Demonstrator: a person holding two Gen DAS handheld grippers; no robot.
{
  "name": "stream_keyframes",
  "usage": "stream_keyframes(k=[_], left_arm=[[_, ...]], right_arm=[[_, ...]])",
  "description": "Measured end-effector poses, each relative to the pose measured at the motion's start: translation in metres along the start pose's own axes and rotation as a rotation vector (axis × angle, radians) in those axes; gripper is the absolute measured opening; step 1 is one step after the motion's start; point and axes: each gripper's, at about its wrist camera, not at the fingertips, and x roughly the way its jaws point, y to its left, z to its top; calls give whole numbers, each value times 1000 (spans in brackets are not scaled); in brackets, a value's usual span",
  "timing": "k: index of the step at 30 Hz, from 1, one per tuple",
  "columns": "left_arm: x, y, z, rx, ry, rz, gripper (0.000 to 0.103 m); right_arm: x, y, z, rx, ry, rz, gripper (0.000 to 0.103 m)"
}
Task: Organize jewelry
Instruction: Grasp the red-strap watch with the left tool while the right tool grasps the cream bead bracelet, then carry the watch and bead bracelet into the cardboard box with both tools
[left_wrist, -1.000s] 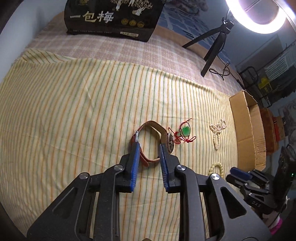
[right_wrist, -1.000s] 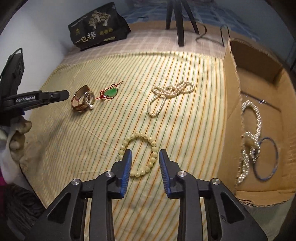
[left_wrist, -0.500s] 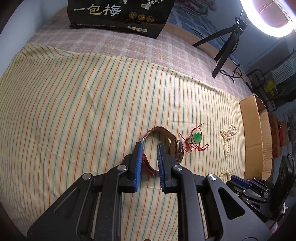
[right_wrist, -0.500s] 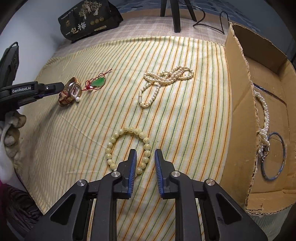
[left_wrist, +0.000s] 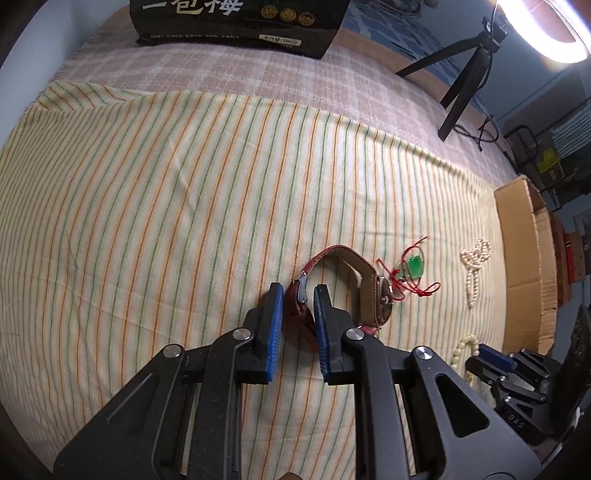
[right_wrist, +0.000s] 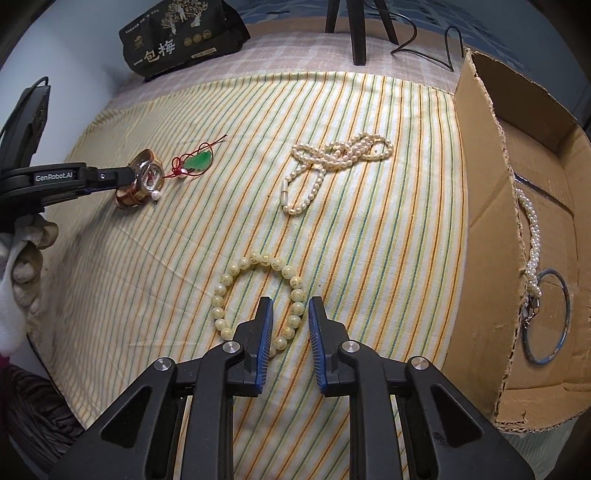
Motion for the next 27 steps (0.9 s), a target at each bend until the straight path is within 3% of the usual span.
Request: stream_keyframes(k=[6,9,14,27], left_arm=[[4,-6,-1,34,-21,32,10],[1,-7,-2,48,-36,40,8],[-10,-6,-4,56,-70,44,8],[-70,-21,-13,70,-189,-49,8]], right_arm=[[7,-3,2,7,6,9,18],[7,-3,2,4,-4,-9,7],[1,-10,0,26,-28,15,6],[-63,-1,-9,-6,-191,15,6]])
